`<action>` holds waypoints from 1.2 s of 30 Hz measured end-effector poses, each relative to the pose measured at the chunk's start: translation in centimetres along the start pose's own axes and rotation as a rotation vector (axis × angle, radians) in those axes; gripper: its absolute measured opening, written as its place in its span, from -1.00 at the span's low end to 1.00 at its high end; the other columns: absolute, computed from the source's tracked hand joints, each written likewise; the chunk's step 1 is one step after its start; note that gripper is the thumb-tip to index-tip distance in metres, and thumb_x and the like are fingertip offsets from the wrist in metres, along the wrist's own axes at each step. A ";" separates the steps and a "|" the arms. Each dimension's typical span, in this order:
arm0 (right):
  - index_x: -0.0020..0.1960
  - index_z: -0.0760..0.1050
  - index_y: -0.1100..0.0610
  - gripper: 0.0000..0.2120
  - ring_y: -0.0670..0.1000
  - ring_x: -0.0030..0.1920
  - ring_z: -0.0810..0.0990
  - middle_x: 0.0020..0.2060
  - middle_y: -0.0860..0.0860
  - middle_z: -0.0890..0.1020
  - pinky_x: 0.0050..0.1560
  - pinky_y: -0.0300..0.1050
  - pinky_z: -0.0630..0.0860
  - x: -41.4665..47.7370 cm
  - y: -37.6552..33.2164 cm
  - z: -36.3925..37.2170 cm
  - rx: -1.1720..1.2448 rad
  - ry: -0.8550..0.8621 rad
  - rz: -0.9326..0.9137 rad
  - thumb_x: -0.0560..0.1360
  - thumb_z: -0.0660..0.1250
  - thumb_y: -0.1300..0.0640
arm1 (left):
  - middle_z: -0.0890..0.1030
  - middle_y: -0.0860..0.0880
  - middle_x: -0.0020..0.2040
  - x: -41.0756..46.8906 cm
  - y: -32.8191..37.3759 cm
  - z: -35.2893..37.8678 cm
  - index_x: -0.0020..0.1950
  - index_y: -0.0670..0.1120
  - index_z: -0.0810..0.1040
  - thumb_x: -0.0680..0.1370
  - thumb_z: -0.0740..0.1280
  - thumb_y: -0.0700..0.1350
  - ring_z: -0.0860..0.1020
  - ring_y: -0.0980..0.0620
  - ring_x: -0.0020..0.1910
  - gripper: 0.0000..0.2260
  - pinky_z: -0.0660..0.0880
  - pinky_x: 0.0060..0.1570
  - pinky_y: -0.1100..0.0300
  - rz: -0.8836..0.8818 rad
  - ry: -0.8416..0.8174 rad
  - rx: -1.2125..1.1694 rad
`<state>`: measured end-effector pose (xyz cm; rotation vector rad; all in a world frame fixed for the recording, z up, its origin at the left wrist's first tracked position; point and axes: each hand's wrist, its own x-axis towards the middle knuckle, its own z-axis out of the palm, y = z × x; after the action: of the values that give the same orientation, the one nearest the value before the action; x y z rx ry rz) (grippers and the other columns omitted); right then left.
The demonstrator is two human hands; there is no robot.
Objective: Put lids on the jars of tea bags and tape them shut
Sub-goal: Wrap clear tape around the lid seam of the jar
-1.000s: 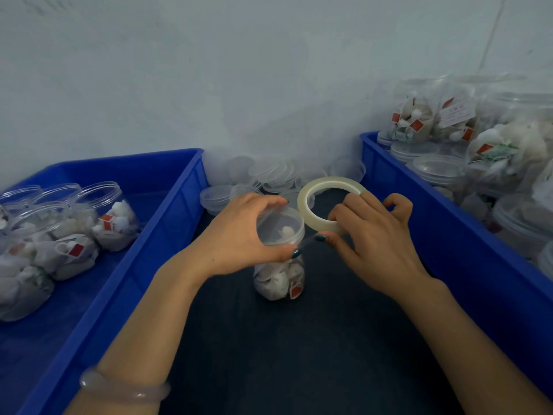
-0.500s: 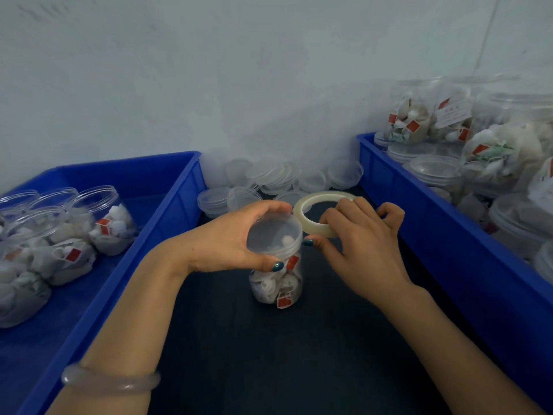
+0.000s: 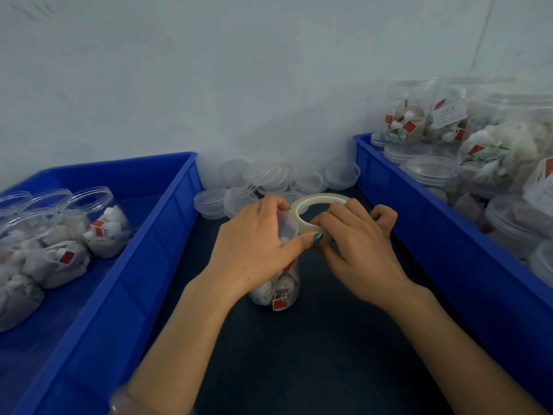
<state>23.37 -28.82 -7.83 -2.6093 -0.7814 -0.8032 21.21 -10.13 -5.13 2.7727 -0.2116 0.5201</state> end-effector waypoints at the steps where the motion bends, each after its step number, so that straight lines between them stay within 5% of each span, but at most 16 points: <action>1: -0.04 0.52 -0.07 -0.89 -0.10 -0.01 0.37 -0.11 -0.20 0.44 -0.04 -0.05 0.04 0.0 0.0 0.0 0.005 -0.001 0.005 0.53 0.22 0.01 | 0.52 0.17 0.26 0.0 0.0 0.0 0.33 0.10 0.35 0.36 0.09 0.55 0.50 0.16 0.21 -0.28 0.45 -0.02 0.17 0.001 0.003 0.003; 10: -0.10 0.46 -0.09 -0.67 -0.09 -0.08 0.33 -0.18 -0.16 0.42 -0.10 -0.03 0.05 0.2 -0.4 0.4 0.100 -0.022 0.074 0.48 -0.08 -0.03 | 0.51 0.18 0.25 -0.2 0.0 0.1 0.33 0.12 0.33 0.32 0.18 0.54 0.48 0.18 0.20 -0.27 0.40 -0.03 0.21 0.022 0.034 0.008; 20: -0.03 0.50 -0.07 -0.66 -0.10 -0.05 0.24 -0.16 -0.15 0.39 -0.07 -0.04 0.02 0.2 -1.2 1.1 -0.030 0.021 0.134 0.62 -0.04 -0.07 | 0.49 0.19 0.30 -0.2 0.1 -0.2 0.42 0.14 0.29 0.43 0.27 0.37 0.45 0.18 0.24 -0.37 0.50 0.10 0.10 0.053 0.031 -0.026; 36: -0.07 0.42 -0.03 -0.78 -0.07 -0.07 0.24 -0.17 -0.11 0.39 -0.06 -0.02 0.07 1.1 -2.5 3.4 -0.035 0.059 0.275 0.55 0.00 0.05 | 0.58 0.10 0.19 0.0 0.7 0.1 0.36 0.07 0.39 0.42 0.31 0.21 0.53 0.08 0.10 -0.46 0.43 -0.09 0.13 0.040 0.100 -0.022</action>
<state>24.13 -24.94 -9.64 -2.6318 -0.3830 -0.8127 21.13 -10.88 -5.04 2.7174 -0.2484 0.6610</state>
